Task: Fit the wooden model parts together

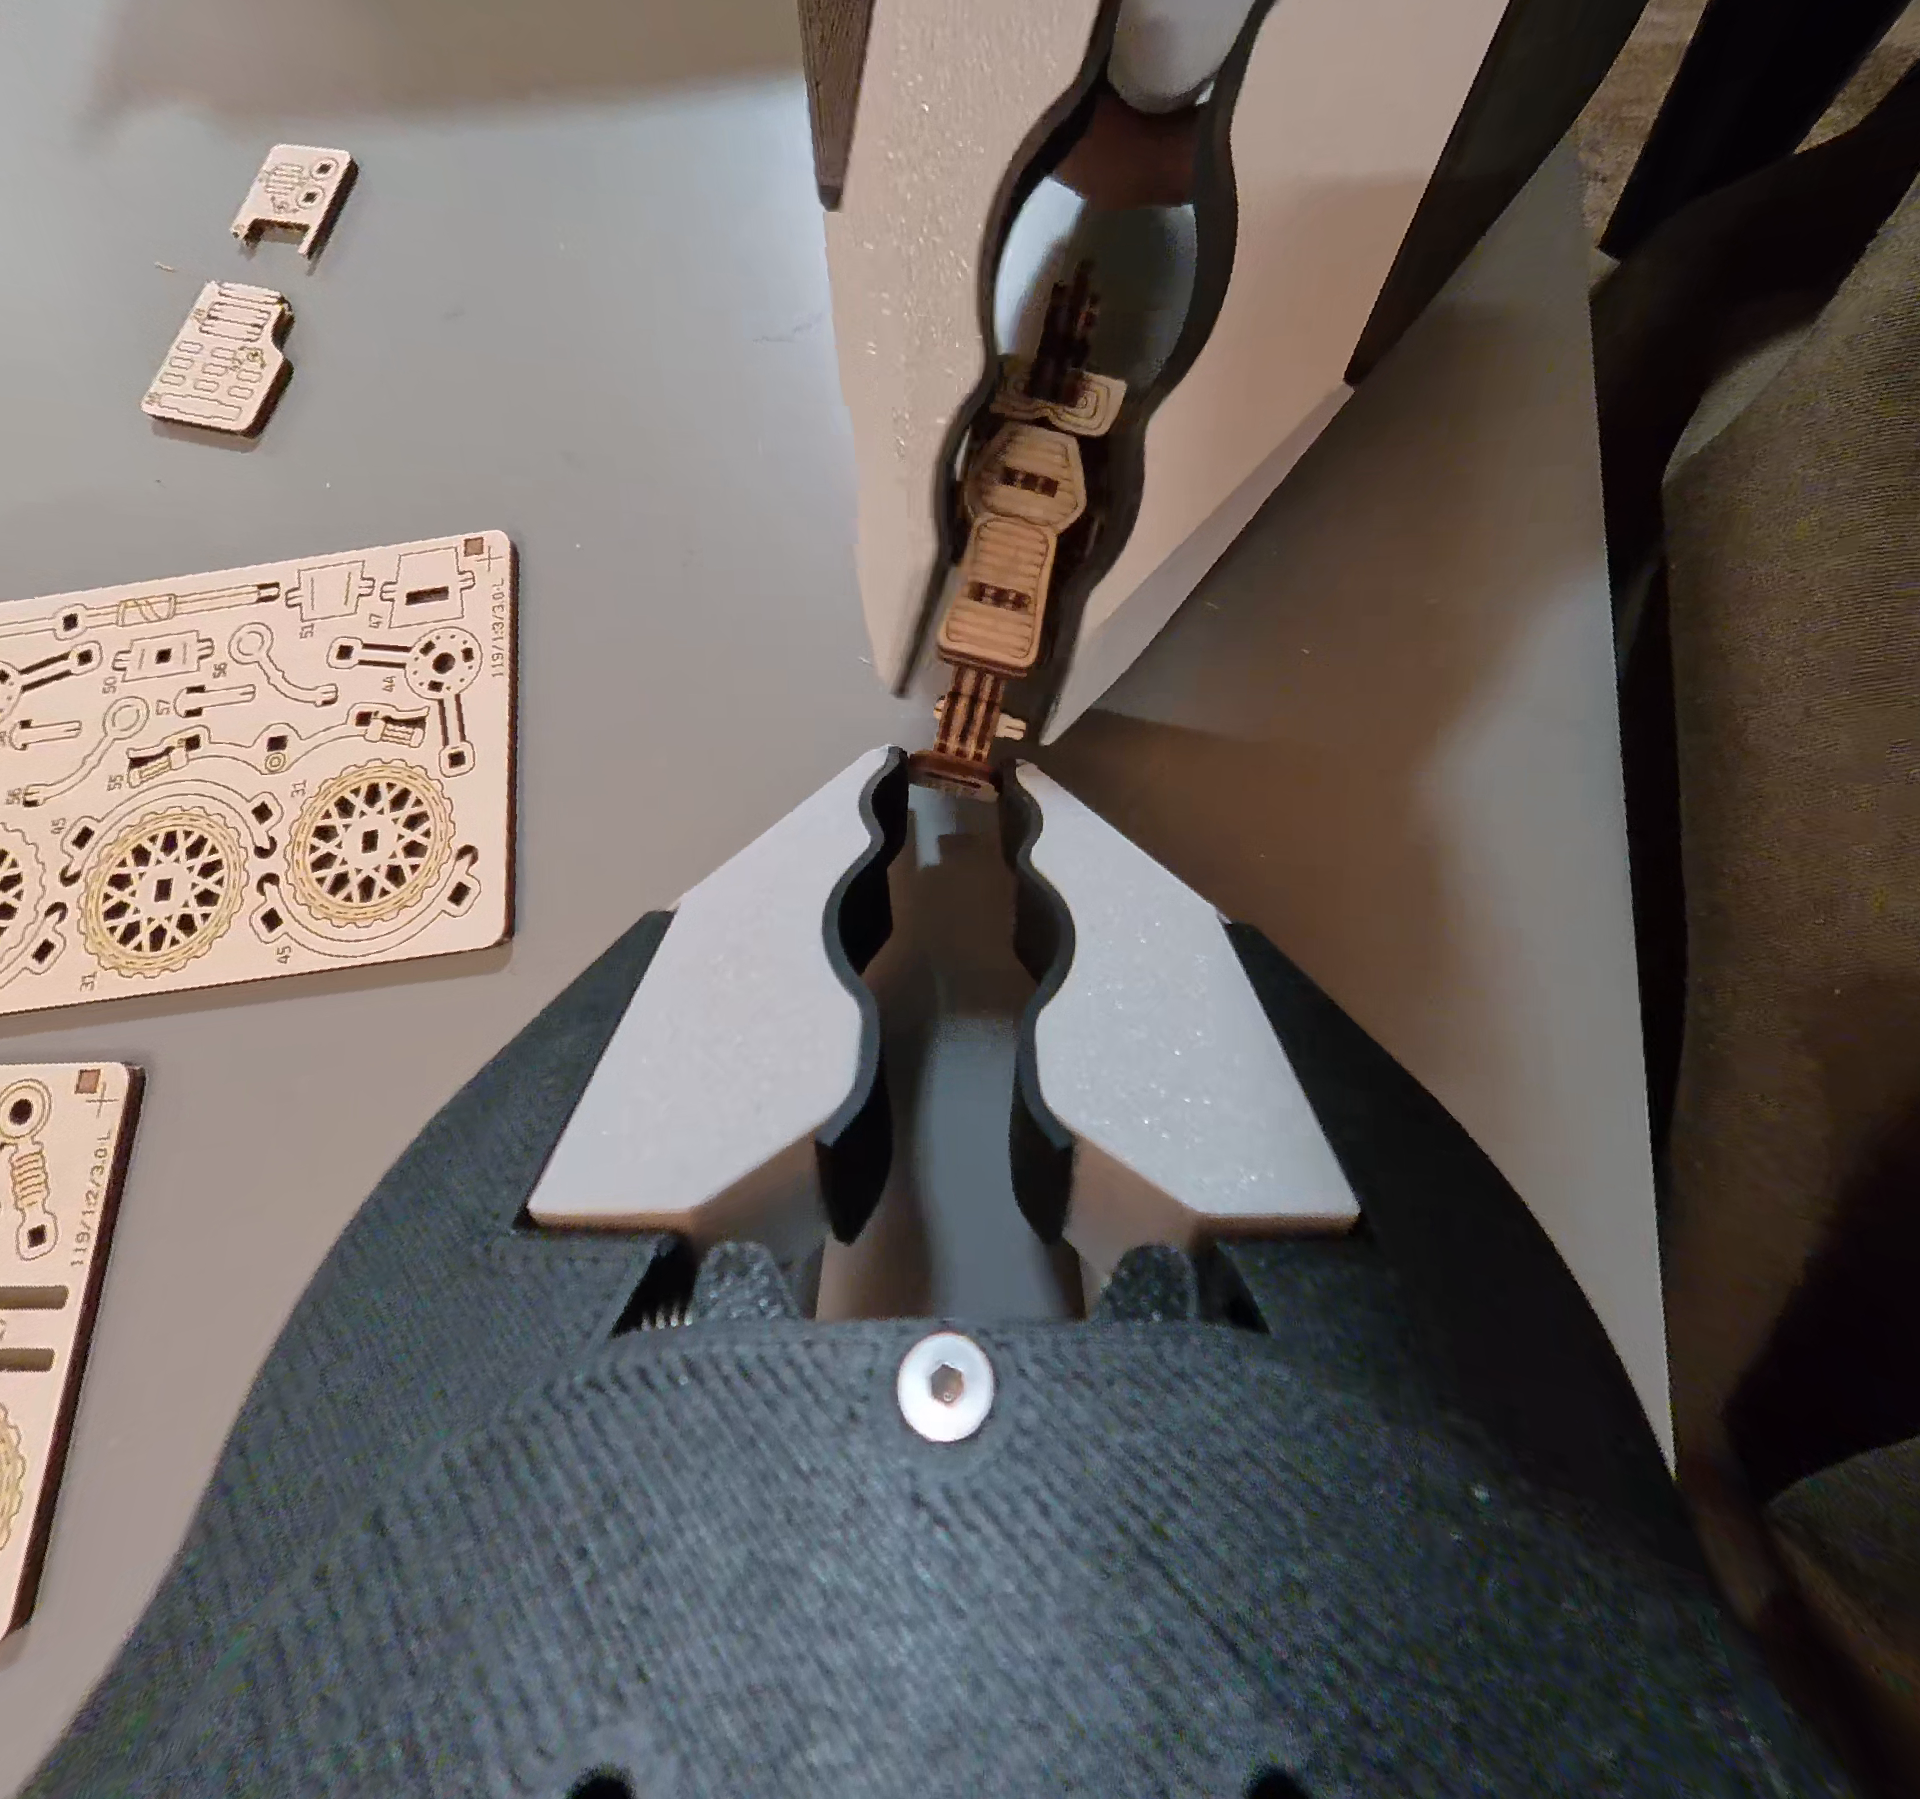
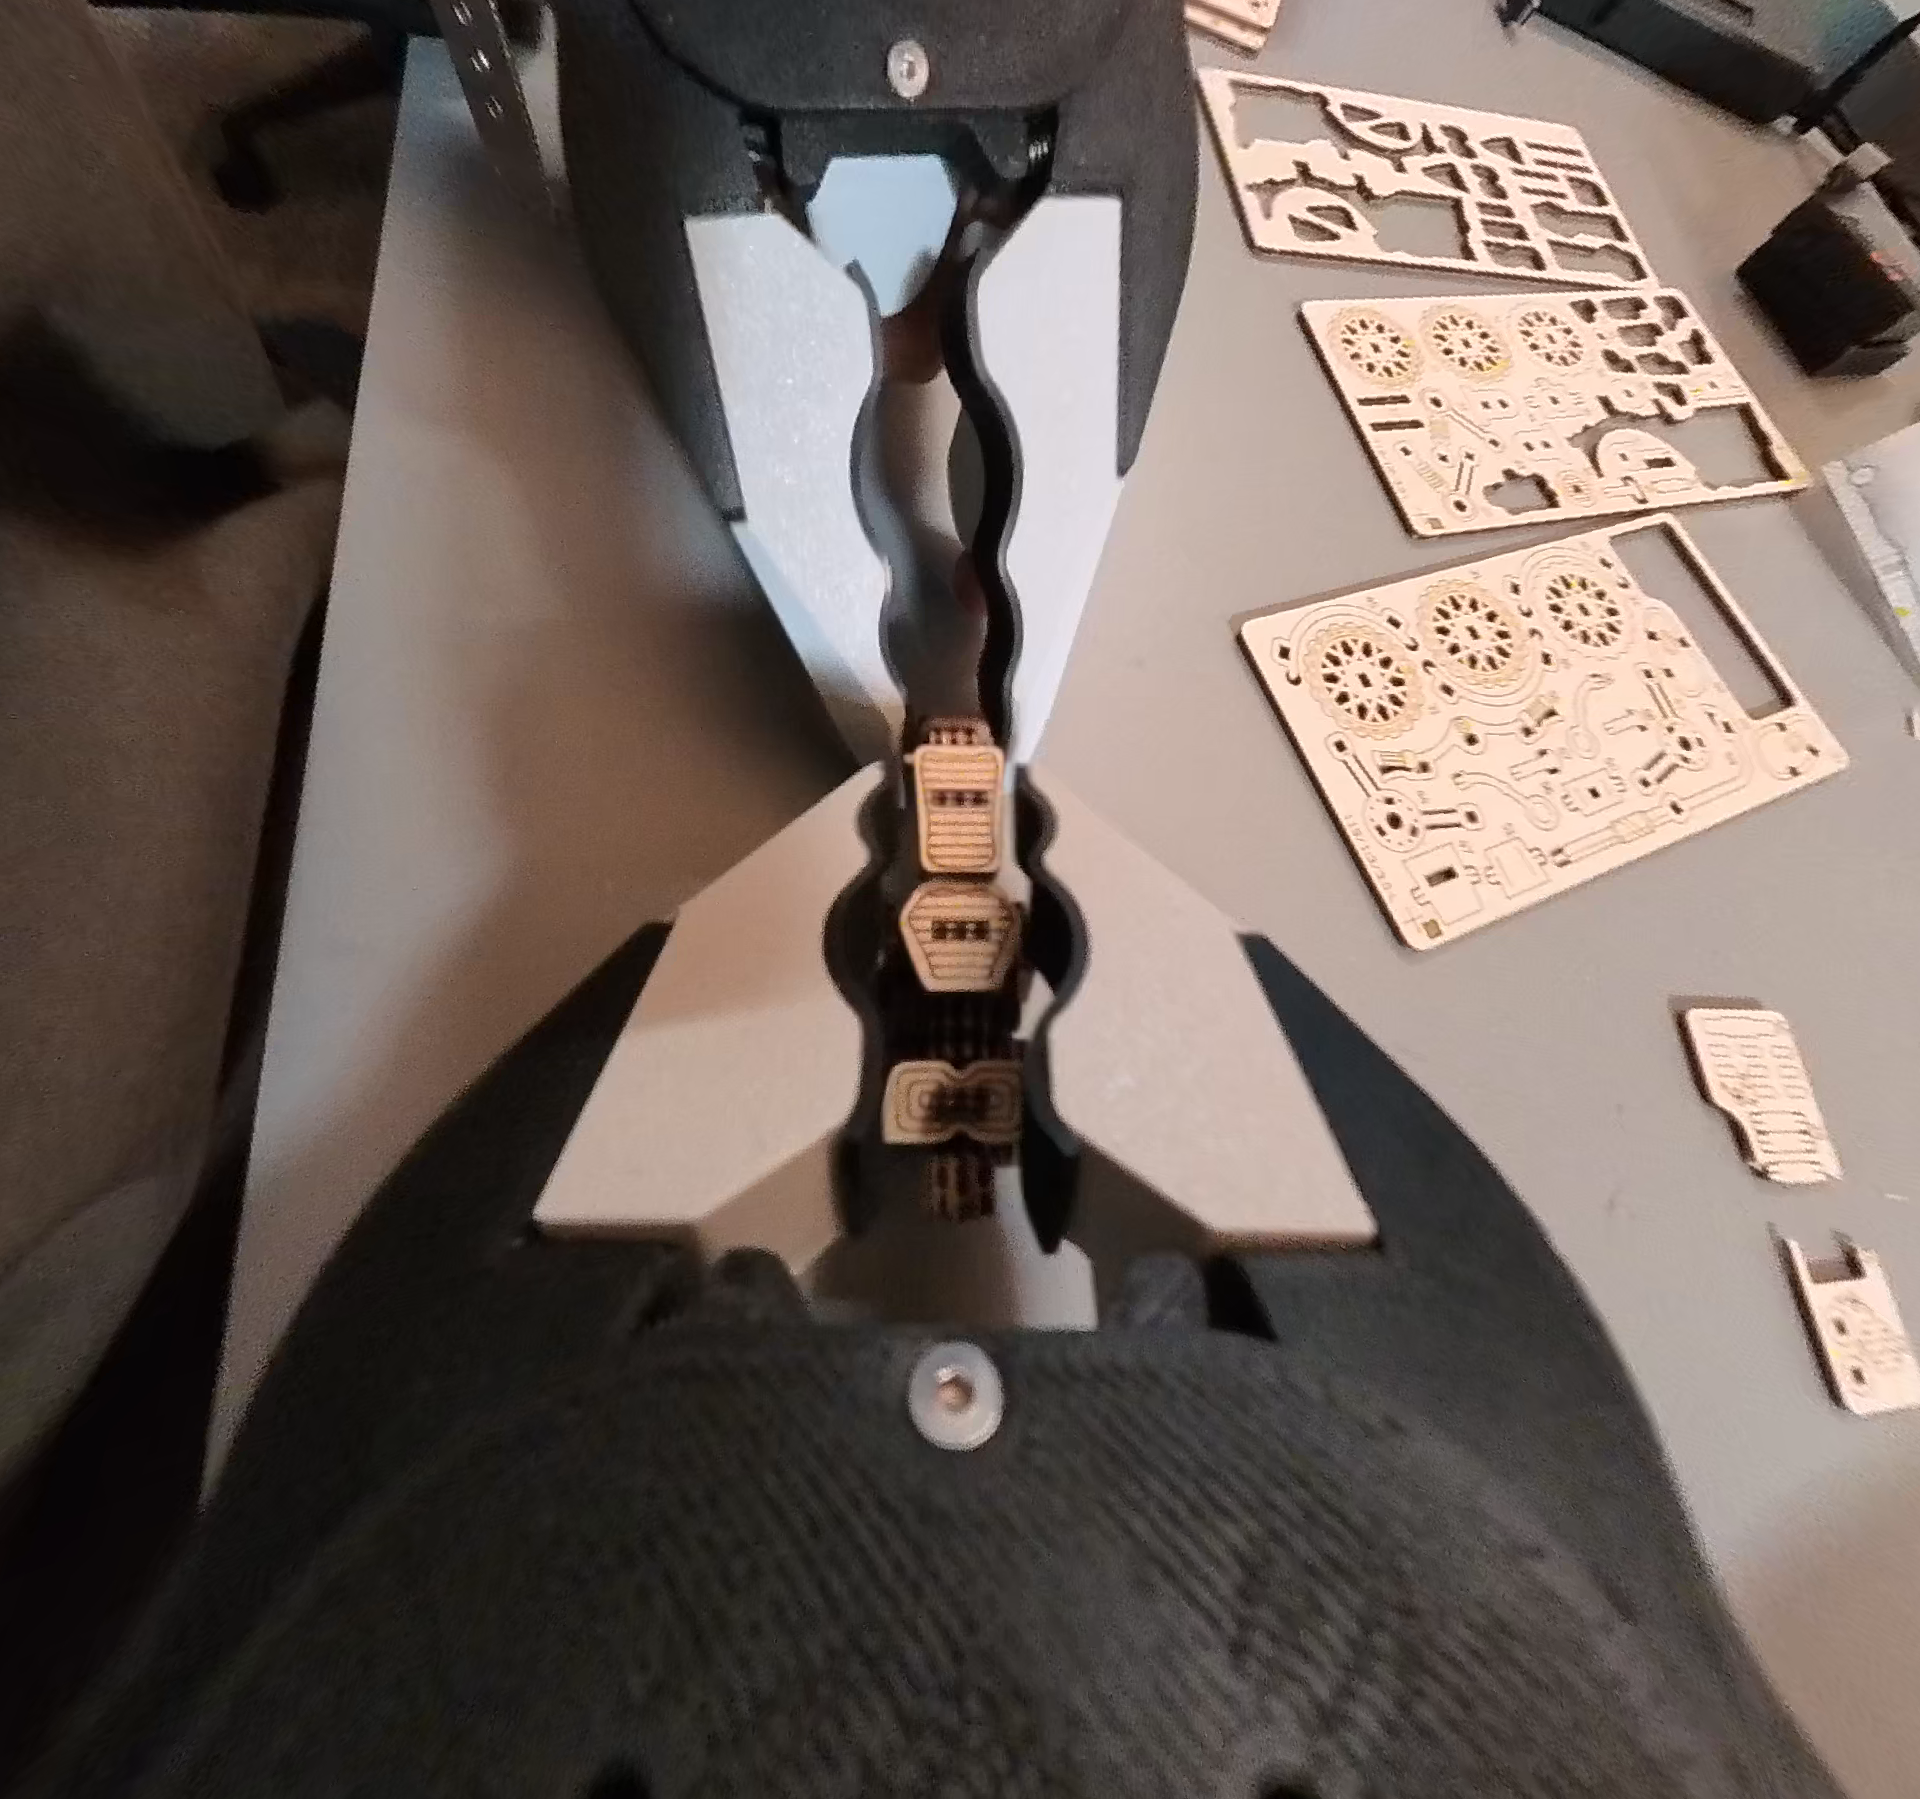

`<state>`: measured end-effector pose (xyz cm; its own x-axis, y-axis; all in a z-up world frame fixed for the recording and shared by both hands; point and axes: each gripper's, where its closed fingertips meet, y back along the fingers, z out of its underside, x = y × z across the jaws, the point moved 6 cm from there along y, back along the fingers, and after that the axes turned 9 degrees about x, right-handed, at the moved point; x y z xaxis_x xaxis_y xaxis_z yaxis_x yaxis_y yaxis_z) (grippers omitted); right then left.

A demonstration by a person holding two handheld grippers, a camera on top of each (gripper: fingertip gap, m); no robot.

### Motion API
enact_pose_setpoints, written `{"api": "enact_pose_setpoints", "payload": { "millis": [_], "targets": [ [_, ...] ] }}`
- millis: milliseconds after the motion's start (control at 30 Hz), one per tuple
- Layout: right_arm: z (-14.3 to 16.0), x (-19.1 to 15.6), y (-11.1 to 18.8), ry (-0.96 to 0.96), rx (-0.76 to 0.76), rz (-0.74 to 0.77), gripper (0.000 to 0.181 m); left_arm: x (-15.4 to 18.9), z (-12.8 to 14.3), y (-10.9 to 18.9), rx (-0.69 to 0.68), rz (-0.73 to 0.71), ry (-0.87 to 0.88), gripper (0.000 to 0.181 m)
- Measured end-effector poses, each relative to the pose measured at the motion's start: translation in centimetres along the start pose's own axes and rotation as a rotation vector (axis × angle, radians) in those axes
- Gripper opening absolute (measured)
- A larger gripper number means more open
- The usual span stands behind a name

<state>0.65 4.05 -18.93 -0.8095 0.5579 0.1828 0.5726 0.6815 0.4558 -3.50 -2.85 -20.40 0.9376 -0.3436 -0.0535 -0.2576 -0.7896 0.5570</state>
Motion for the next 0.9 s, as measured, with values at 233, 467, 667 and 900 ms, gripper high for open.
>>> {"api": "enact_pose_setpoints", "payload": {
  "millis": [233,467,667,900],
  "targets": [
    [1.0,0.0,0.5,0.082,-0.064,0.035,0.045,-0.1,0.0,0.1,0.006,-0.002,0.005,0.014],
    [1.3,0.6,1.9,-0.031,-0.027,-0.007,0.041,-0.1,0.0,0.1,0.005,0.000,0.010,0.014],
    [2.0,0.2,1.5,-0.028,-0.069,-0.052,0.037,-0.2,0.0,0.0,0.002,0.004,0.023,0.014],
    [2.0,0.4,1.6,-0.042,-0.076,-0.065,0.027,-0.3,0.0,0.1,0.006,0.008,0.036,0.030]
  ]
}}
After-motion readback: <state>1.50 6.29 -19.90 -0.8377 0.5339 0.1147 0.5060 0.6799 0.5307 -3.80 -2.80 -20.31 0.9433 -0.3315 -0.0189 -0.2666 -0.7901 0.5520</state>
